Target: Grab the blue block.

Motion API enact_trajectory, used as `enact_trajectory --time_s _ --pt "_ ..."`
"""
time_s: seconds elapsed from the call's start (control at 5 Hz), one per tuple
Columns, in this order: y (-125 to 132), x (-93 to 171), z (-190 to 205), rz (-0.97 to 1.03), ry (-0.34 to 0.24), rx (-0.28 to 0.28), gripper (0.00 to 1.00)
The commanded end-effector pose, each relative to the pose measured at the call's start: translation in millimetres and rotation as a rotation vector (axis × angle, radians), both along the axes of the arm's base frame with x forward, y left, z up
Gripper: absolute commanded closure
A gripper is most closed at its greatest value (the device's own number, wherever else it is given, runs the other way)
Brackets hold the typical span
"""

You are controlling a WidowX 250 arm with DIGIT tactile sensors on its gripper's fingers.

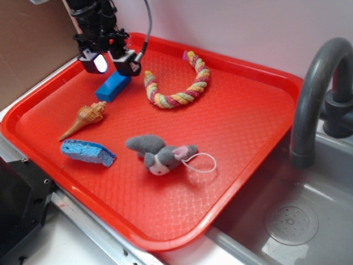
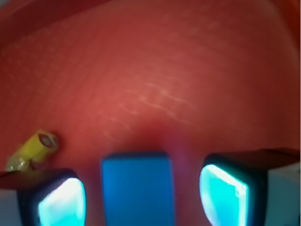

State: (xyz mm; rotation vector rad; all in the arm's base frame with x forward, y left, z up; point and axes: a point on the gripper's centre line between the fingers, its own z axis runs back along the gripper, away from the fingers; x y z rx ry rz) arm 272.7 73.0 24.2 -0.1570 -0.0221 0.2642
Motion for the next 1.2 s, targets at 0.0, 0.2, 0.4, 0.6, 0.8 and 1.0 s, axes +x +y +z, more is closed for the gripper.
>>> enact_trajectory --time_s 0.0,0.2,0.4,0.6,0.8,1.0 --pt "-2.6 6.7 -2.0 -0.034 -0.03 0.025 0.0" --pt "-4.6 3.3 -7.8 -0.023 0.005 0.066 0.33" --pt "-7.8 5.8 -14.1 -0.034 0.041 0.115 1.0" --pt "-12.7 5.5 -15.6 -0.057 0.048 0.121 1.0" --pt "-11.3 2.7 -0.7 -0.077 0.046 0.11 1.0" --pt "-16.7 0.7 38.0 -0.085 0.024 0.186 1.0"
